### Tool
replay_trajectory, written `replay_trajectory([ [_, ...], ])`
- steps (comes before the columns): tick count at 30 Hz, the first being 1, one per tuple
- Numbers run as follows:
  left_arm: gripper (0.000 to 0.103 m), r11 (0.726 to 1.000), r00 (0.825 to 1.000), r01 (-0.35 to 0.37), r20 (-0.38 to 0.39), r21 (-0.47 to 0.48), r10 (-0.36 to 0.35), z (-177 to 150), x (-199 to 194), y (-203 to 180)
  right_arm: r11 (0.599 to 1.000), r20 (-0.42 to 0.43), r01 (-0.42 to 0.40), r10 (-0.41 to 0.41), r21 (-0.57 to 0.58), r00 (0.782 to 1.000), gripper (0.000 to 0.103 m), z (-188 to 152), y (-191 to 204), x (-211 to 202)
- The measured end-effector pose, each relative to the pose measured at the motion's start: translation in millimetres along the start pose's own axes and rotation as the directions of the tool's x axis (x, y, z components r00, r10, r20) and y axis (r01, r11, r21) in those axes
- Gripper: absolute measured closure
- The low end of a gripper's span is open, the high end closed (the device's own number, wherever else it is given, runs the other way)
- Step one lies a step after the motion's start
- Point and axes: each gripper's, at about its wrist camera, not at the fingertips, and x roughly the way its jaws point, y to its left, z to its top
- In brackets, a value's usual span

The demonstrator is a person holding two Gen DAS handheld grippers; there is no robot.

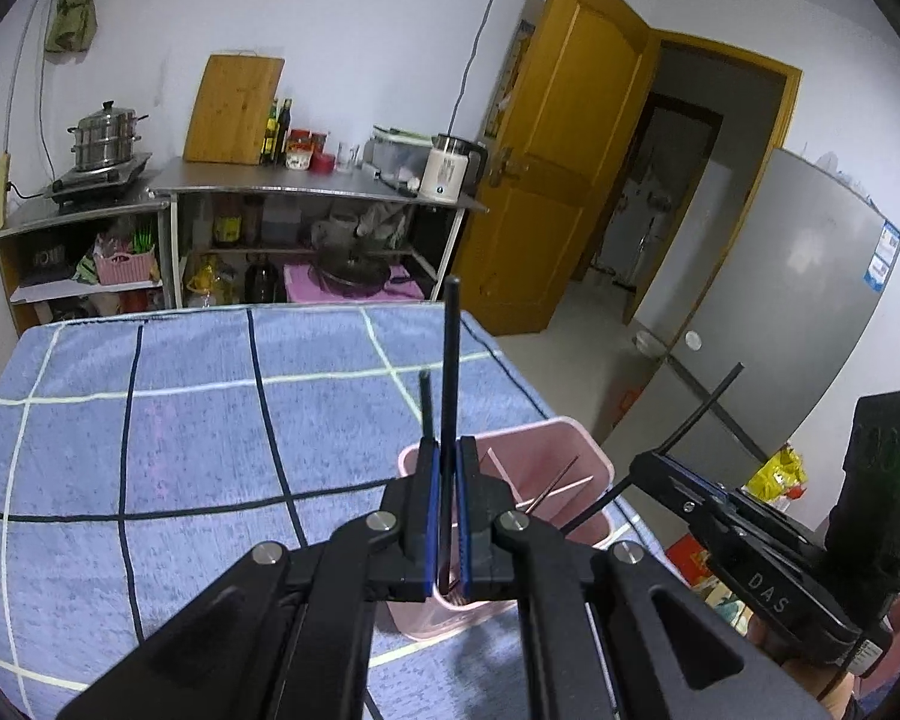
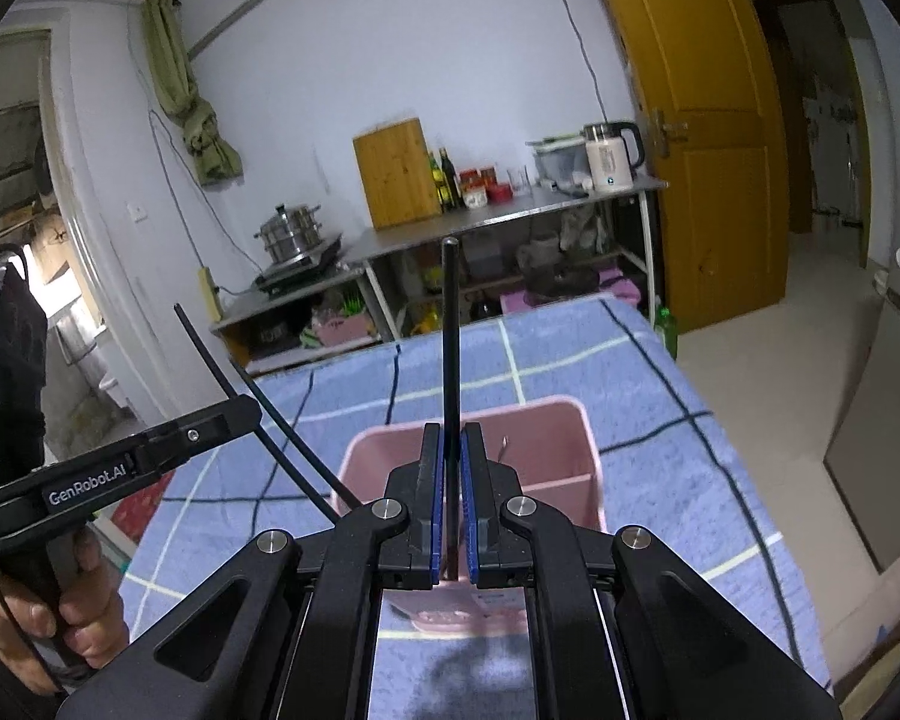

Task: Organize utensils
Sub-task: 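Lower both chopsticks into the pink holder and open both tools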

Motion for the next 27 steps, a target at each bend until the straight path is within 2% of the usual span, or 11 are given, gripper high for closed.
replay_trajectory([
  [5, 0.097, 1.0, 1.0, 0.003, -0.029, 0.012, -0.003, -9, 12, 1, 1.0, -0.048, 0.002, -0.001, 0.01, 0.999, 0.097, -11, -4, 16],
  [11, 0.097, 1.0, 0.999, -0.006, -0.033, 0.012, 0.006, -15, 15, 2, 1.0, -0.049, 0.006, -0.005, 0.009, 0.999, 0.097, -13, -5, 13],
  [13, 0.095, 1.0, 1.0, -0.001, -0.028, 0.012, 0.001, -16, 12, 2, 1.0, -0.041, 0.009, -0.008, 0.006, 0.999, 0.094, -12, -4, 10],
  [17, 0.085, 1.0, 1.0, 0.008, 0.002, 0.014, -0.008, -17, -2, 2, 1.0, -0.013, 0.005, -0.005, 0.009, 1.0, 0.083, -13, -1, -3],
  [20, 0.08, 1.0, 0.999, 0.003, 0.033, 0.024, -0.004, -19, -16, 3, 1.0, 0.003, 0.007, -0.007, 0.011, 1.0, 0.082, -16, 0, -12],
  [27, 0.079, 0.999, 0.995, -0.016, 0.102, 0.028, 0.013, -36, -55, 13, 1.0, 0.043, 0.004, -0.004, -0.015, 0.999, 0.081, -28, 11, -39],
])
